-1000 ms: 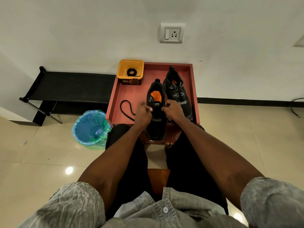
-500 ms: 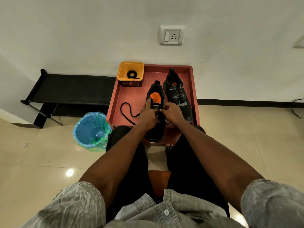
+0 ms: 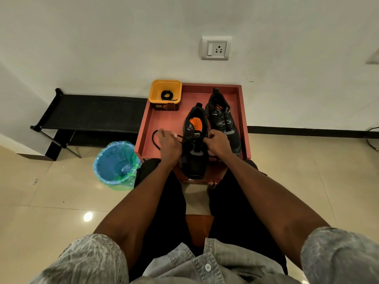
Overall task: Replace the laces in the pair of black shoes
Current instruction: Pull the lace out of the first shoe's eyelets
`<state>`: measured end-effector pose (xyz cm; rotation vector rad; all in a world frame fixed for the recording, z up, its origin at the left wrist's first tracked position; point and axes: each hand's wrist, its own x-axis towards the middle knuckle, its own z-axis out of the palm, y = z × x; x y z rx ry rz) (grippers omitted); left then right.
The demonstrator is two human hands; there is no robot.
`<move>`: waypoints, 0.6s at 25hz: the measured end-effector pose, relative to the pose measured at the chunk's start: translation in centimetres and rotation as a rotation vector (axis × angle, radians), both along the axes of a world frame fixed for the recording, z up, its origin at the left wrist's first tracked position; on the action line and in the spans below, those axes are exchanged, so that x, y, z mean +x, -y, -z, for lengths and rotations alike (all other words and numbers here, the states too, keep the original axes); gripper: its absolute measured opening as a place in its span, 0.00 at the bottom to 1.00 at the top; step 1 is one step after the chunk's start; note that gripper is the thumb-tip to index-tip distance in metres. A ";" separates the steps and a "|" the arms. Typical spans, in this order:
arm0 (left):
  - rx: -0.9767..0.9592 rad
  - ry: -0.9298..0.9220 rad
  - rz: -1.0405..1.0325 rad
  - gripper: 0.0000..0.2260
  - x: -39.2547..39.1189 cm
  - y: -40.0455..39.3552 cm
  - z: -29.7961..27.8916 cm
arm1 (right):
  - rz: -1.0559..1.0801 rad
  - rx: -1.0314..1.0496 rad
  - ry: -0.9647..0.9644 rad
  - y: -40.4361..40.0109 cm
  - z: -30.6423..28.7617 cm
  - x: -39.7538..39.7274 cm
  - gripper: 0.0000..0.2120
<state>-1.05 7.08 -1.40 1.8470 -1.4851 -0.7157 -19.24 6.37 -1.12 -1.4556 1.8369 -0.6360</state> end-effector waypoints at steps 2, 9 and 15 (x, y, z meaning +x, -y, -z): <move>0.073 -0.052 -0.229 0.12 0.4 -0.1 -0.1 | -0.012 -0.007 -0.016 0.0 -0.1 0.1 0.12; 0.022 0.455 0.473 0.13 -2.4 -0.4 -1.3 | -0.055 -0.016 -0.066 0.1 0.0 0.7 0.13; -0.010 0.416 0.469 0.08 -2.3 -0.7 -0.3 | -0.037 -0.004 -0.058 0.0 -0.3 0.7 0.13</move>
